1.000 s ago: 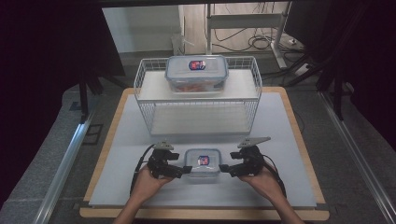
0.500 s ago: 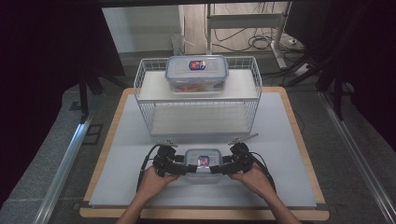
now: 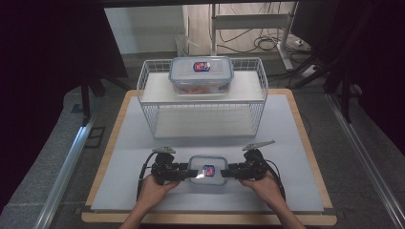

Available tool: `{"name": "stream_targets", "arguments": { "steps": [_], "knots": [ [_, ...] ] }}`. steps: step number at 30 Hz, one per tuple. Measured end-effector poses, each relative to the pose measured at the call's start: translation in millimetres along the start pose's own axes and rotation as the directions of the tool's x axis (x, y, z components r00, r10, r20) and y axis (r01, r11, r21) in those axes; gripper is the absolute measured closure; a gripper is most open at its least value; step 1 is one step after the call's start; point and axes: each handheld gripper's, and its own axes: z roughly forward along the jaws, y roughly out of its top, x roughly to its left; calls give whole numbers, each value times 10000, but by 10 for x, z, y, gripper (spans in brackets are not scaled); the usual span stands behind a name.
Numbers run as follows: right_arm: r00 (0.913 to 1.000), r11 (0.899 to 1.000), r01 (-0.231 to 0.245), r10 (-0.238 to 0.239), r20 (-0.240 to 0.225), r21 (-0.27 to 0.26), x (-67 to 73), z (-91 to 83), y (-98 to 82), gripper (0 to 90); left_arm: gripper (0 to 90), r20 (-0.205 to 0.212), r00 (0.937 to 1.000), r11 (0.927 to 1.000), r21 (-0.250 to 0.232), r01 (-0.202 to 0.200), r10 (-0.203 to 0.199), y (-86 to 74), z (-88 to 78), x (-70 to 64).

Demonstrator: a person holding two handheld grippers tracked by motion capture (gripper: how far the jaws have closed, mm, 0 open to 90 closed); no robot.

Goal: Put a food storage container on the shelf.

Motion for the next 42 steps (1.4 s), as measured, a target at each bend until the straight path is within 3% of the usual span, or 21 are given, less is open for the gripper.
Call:
{"name": "stream_targets", "arguments": {
  "steps": [8, 23, 32, 42],
  "knots": [
    [9999, 9999, -52, 51, -113, -159, 53, -10, -93, 541, 524, 367, 9993, 9997, -219, 80, -72, -79, -67, -1],
    [9997, 9992, 200, -204, -108, -336, 68, -4, -118, 541, 565, 1030, 9947, 9998, -181, 31, -13, -140, -100, 75],
    [9993, 9991, 188, -199, -318, -370, 33, -5, -120, 546, 567, 1045, 9945, 9994, -318, 96, -62, -147, -96, 81],
    [9975, 9988, -212, 181, -682, -450, -19, -16, -136, 561, 569, 1261, 9913, 9978, -498, 445, -379, -152, -88, 126]
  ]
}}
